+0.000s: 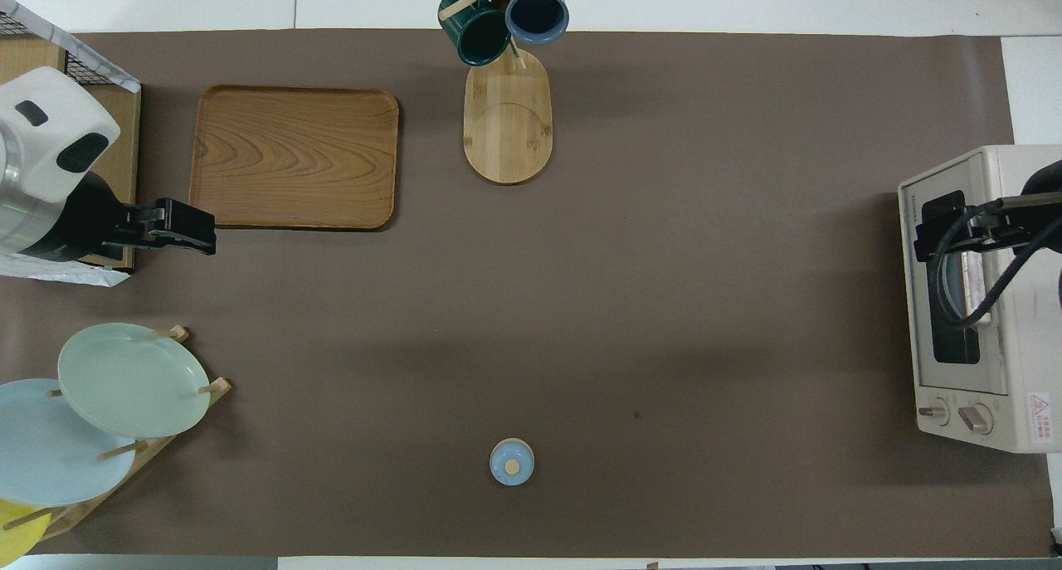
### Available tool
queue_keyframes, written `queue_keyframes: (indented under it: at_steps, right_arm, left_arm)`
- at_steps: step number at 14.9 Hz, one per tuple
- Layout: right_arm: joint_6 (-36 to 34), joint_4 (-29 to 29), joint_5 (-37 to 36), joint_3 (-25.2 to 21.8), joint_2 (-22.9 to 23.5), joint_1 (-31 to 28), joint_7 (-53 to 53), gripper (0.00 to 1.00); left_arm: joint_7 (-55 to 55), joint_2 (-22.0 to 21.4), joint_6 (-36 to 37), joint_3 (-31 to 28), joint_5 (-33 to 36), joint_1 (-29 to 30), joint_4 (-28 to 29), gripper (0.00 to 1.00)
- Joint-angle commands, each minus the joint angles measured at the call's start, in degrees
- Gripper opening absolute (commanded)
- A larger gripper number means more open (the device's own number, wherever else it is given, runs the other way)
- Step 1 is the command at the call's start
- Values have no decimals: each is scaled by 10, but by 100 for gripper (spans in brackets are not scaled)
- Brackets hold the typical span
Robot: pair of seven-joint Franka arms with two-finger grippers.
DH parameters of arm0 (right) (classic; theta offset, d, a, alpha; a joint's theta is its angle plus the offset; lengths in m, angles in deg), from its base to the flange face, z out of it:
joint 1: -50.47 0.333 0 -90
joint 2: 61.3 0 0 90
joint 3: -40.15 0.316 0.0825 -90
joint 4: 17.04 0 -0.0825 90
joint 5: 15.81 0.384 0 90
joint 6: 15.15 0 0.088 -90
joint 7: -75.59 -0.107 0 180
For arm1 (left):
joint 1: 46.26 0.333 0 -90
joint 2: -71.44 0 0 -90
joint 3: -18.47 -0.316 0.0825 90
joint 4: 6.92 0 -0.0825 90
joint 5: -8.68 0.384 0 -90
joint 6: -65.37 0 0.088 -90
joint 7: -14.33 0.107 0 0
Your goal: Put eggplant into oven
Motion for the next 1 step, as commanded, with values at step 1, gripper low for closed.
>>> queue_keyframes:
  at_steps: [1]
  right_arm:
    - [-5,-1,15,2,-5,-12,-4,100]
  left_arm:
    - [3,-4,0,1,-1,5,4,100]
